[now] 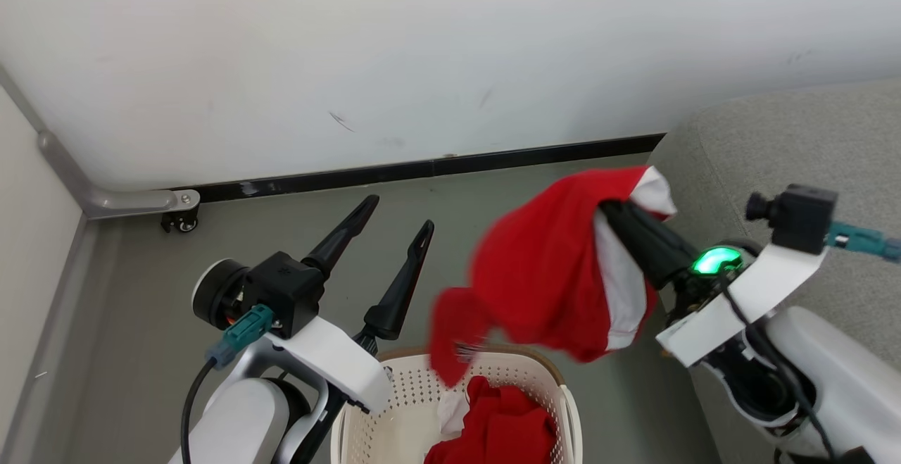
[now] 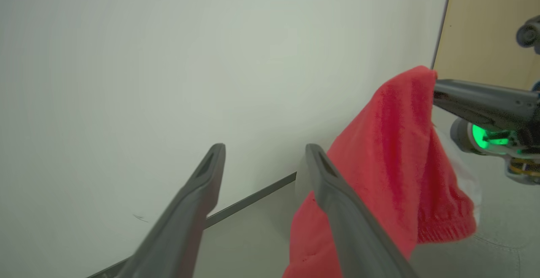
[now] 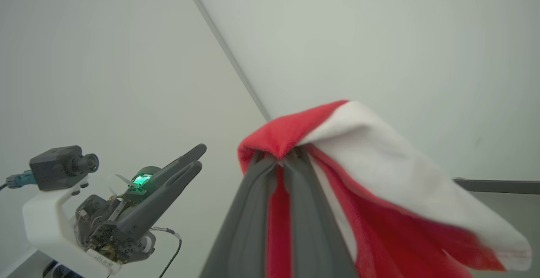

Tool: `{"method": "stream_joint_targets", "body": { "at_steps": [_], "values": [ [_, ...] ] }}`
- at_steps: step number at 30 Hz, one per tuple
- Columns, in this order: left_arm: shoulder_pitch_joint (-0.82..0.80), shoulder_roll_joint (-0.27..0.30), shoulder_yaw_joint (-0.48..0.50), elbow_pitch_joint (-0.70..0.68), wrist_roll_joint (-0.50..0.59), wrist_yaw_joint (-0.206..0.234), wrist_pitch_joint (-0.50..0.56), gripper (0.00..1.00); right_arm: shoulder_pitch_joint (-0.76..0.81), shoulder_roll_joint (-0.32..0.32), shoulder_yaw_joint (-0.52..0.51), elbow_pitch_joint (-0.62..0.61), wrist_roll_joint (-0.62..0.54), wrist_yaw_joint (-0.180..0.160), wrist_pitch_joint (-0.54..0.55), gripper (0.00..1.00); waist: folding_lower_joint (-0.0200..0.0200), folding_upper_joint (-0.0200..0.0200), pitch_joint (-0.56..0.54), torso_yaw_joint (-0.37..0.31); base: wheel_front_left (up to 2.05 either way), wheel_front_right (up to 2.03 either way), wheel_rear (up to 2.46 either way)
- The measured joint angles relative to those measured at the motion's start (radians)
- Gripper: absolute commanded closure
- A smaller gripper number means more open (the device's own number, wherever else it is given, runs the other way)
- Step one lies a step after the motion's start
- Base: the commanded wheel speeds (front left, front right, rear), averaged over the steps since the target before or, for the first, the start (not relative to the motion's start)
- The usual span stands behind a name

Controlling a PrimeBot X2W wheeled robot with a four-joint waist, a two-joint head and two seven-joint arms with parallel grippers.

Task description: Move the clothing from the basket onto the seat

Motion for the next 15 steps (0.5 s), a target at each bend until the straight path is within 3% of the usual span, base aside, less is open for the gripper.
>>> {"method": "stream_joint_targets", "body": {
  "at_steps": [15],
  "values": [
    [0.052,-0.010,-0.075,0.003,-0.048,-0.053,-0.027,0.00,0.109,-0.038,-0.249,-0.007,-0.064,0.000,-0.002,1.00,0.0000,0.0000,0.005,-0.040,0.00,0.00,0.00]
  ]
}}
